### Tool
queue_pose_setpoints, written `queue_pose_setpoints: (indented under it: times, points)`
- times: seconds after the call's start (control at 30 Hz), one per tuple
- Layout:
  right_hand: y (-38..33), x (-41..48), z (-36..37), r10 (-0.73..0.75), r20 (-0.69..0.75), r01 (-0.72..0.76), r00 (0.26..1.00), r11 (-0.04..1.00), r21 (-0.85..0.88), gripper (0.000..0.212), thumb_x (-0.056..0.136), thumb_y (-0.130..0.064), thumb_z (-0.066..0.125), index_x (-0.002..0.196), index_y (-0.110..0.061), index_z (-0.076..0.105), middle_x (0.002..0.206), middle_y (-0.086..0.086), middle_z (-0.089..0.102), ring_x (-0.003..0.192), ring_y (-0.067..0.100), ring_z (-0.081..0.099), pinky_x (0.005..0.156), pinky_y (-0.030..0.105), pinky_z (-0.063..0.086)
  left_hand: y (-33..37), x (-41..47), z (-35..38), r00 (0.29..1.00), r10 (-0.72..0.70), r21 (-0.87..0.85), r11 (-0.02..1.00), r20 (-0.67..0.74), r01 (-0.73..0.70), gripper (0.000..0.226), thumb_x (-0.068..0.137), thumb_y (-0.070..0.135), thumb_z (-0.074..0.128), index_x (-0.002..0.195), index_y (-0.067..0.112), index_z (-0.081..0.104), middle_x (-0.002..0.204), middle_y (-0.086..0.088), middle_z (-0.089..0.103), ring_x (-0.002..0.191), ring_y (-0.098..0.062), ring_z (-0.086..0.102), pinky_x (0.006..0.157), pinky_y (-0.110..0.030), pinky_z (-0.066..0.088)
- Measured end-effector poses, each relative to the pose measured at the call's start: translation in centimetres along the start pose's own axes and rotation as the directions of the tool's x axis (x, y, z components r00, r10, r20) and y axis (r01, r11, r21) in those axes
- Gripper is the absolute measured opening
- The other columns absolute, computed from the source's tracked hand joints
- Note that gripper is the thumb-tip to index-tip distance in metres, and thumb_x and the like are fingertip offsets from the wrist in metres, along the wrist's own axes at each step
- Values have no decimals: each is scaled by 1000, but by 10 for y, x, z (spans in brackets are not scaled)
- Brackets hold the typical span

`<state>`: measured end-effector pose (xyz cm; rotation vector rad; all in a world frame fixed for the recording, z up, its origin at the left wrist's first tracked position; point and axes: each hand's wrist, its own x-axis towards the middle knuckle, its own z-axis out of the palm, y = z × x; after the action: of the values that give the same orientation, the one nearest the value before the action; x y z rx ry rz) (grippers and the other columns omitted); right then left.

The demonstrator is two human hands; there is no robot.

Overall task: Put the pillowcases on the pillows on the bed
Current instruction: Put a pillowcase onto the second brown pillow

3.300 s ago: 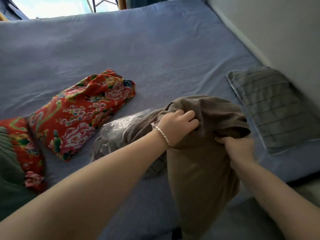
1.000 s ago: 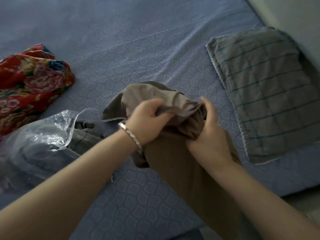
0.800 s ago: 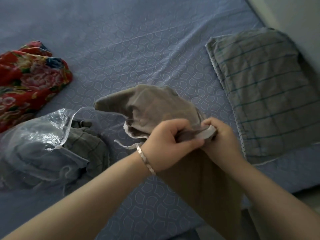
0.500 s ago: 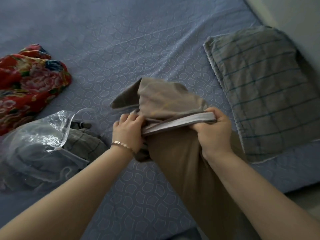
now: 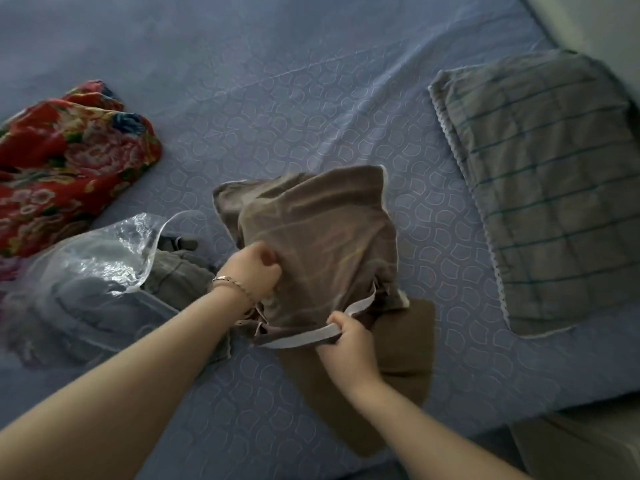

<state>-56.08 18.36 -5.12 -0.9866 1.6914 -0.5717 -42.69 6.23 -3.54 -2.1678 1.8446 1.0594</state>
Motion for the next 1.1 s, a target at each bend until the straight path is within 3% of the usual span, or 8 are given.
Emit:
queue_pose_setpoints:
  times: [0.27, 0.4, 0.5, 0.6, 0.7, 0.87, 1.0, 1.1]
  points:
    - [6, 25, -40, 25, 285, 100, 958, 905, -414, 33, 88, -19, 52, 61, -24, 33, 64, -5, 42, 66, 18, 43, 51, 29, 28, 3, 27, 37, 969, -55, -68, 997, -241, 39, 20, 92, 22, 53, 98, 4, 60, 107, -14, 54, 105, -32, 50, 81, -36, 39]
    - [3, 33, -46, -5, 319, 174, 948, 846, -503, 30, 92, -28, 51, 66, -28, 35, 67, -9, 44, 69, 17, 47, 51, 25, 31, 19, 0, 41, 900, 190, -73, 969, -392, -236, 14, 89, 10, 55, 89, -3, 61, 102, -17, 58, 100, -32, 49, 84, -31, 34]
    - [5, 35, -54, 3, 281, 170, 960, 789, -591, 25, 91, -30, 50, 69, -25, 40, 71, -6, 47, 75, 21, 50, 56, 31, 34, 24, -28, 52, 923, 384, 7, 923, 17, -384, 10, 93, 18, 49, 89, 9, 52, 89, -8, 57, 89, -27, 55, 78, -30, 40]
    - [28, 32, -70, -313, 111, 273, 943, 541, -795, 8, 72, -19, 67, 69, -17, 60, 71, 10, 54, 74, 33, 54, 57, 32, 39, 25, -14, 44, 964, 145, 16, 988, 225, -152, 12, 93, 29, 49, 87, 18, 48, 90, -4, 59, 87, -24, 56, 76, -31, 44]
    - [54, 37, -96, -570, 39, 337, 821, 427, -839, 9, 61, -11, 53, 59, -9, 61, 66, 18, 55, 78, 32, 45, 65, 36, 35, 38, 10, 30, 991, 98, -58, 993, -92, -104, 12, 92, 23, 49, 98, 14, 53, 102, -11, 61, 93, -30, 58, 77, -33, 43]
    - [57, 46, -106, -345, -2, 190, 939, 521, -832, 24, 66, -21, 39, 62, -10, 60, 46, 10, 54, 43, 31, 56, 47, 31, 43, 48, 67, 5, 938, 250, 312, 935, -240, -170, 40, 91, 21, 47, 131, 17, 43, 139, -5, 38, 126, -30, 34, 98, -42, 35]
    - [47, 45, -93, 119, 139, 74, 983, 435, -897, 27, 89, -29, 45, 115, -24, 53, 106, 6, 63, 100, 27, 61, 79, 33, 45, 52, 98, 2, 987, 147, 537, 839, -71, -86, 36, 92, 18, 46, 127, 16, 47, 134, -6, 47, 130, -28, 31, 103, -43, 28]
    - [31, 62, -102, -161, -7, 63, 987, 420, -905, 12, 76, -18, 63, 88, -18, 64, 111, 14, 56, 109, 35, 47, 91, 45, 38, 46, 95, 6, 976, 180, 520, 849, -120, -93, 26, 91, 15, 44, 115, 14, 55, 123, -8, 56, 121, -28, 42, 96, -39, 33]
